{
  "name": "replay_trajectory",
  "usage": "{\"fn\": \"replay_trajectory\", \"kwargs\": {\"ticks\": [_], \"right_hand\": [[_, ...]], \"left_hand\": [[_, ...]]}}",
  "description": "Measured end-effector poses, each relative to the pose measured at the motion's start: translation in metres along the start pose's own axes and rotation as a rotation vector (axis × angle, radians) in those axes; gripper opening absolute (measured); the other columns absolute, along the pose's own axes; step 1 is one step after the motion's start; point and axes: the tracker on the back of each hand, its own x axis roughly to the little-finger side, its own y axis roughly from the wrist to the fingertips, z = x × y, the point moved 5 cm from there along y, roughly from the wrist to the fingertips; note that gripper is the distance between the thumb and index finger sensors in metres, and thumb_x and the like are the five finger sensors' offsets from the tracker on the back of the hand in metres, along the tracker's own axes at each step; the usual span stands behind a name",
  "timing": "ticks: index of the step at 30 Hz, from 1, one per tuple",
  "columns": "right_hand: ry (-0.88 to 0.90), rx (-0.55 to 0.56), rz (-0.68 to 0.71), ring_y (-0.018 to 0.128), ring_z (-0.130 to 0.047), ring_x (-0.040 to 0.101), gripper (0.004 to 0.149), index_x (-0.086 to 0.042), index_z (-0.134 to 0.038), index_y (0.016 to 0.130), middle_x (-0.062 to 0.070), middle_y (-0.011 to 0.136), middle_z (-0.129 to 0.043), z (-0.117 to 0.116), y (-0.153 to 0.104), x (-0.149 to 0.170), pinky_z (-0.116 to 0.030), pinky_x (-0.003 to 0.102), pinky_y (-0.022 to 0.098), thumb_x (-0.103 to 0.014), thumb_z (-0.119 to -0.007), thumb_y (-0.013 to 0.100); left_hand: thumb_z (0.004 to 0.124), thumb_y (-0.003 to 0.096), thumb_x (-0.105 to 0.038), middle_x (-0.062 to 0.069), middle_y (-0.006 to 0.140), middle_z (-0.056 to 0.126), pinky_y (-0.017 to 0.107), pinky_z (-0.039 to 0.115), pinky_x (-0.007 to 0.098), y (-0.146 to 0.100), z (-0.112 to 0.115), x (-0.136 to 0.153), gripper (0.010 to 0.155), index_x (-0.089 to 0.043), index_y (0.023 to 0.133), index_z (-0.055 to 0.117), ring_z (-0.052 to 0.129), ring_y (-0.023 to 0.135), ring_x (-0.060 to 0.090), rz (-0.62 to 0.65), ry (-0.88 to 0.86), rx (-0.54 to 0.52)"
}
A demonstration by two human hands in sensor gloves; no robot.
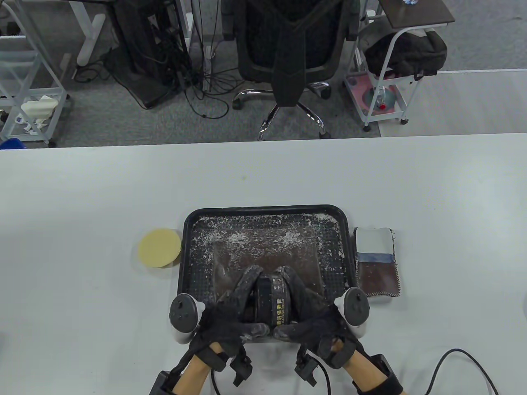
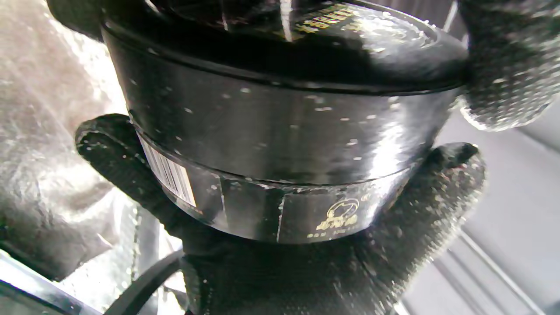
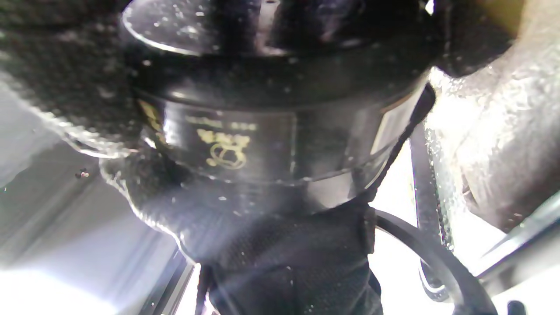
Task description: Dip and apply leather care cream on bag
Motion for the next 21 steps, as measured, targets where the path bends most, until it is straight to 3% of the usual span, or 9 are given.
{"fn": "replay_trajectory", "kwargs": {"ticks": [8,10,12,14,17,21], "right_hand": [[-0.410,-0.045,0.227,0.101,-0.036,0.073,0.113,-0.028,-0.024,0.113,0.026,0.116,-0.013,-0.015,-0.005,-0.031,-0.061,0.079,0.060,-0.052,-0.106,0.039],[-0.461,-0.038,0.223,0.101,-0.038,0.072,0.112,-0.028,-0.024,0.113,0.026,0.117,-0.015,-0.016,-0.005,-0.032,-0.064,0.078,0.060,-0.055,-0.105,0.039],[-0.422,-0.026,0.201,0.100,-0.040,0.072,0.112,-0.028,-0.025,0.113,0.026,0.117,-0.016,-0.014,-0.004,-0.029,-0.064,0.077,0.059,-0.055,-0.105,0.039],[-0.376,-0.031,0.169,0.099,-0.043,0.072,0.112,-0.027,-0.025,0.114,0.027,0.116,-0.018,-0.012,-0.003,-0.024,-0.067,0.076,0.058,-0.058,-0.104,0.040],[-0.273,0.009,0.099,0.099,-0.045,0.072,0.112,-0.026,-0.026,0.114,0.027,0.116,-0.021,-0.004,-0.002,-0.016,-0.069,0.075,0.057,-0.060,-0.103,0.040],[-0.020,0.055,-0.023,0.097,-0.047,0.072,0.111,-0.024,-0.026,0.114,0.029,0.115,-0.022,0.005,-0.002,-0.002,-0.071,0.074,0.056,-0.062,-0.101,0.042]], "left_hand": [[0.075,0.0436,-0.085,0.037,0.110,0.040,0.052,0.078,0.068,-0.007,0.002,0.032,0.113,-0.008,0.115,0.035,0.068,0.087,0.066,-0.193,-0.268,-0.009],[0.076,0.0439,-0.084,0.038,0.110,0.037,0.053,0.076,0.069,-0.008,0.003,0.036,0.113,-0.007,0.115,0.034,0.065,0.088,0.067,-0.204,-0.336,0.005],[0.075,0.0448,-0.083,0.039,0.109,0.031,0.057,0.068,0.073,-0.007,0.004,0.035,0.114,-0.005,0.115,0.028,0.057,0.090,0.070,-0.191,-0.333,0.024],[0.074,0.0449,-0.082,0.037,0.111,0.014,0.061,0.056,0.079,-0.005,0.004,0.029,0.113,-0.017,0.114,0.012,0.038,0.095,0.073,-0.142,-0.306,0.028],[0.081,0.0416,-0.078,0.032,0.112,0.008,0.062,0.046,0.083,-0.003,0.000,0.022,0.113,-0.021,0.114,0.015,0.026,0.098,0.072,-0.072,-0.237,0.006],[0.088,0.0397,-0.071,0.026,0.112,-0.002,0.064,0.037,0.084,0.001,0.007,0.006,0.116,-0.025,0.113,0.011,0.011,0.099,0.069,0.023,-0.101,0.131]]}}
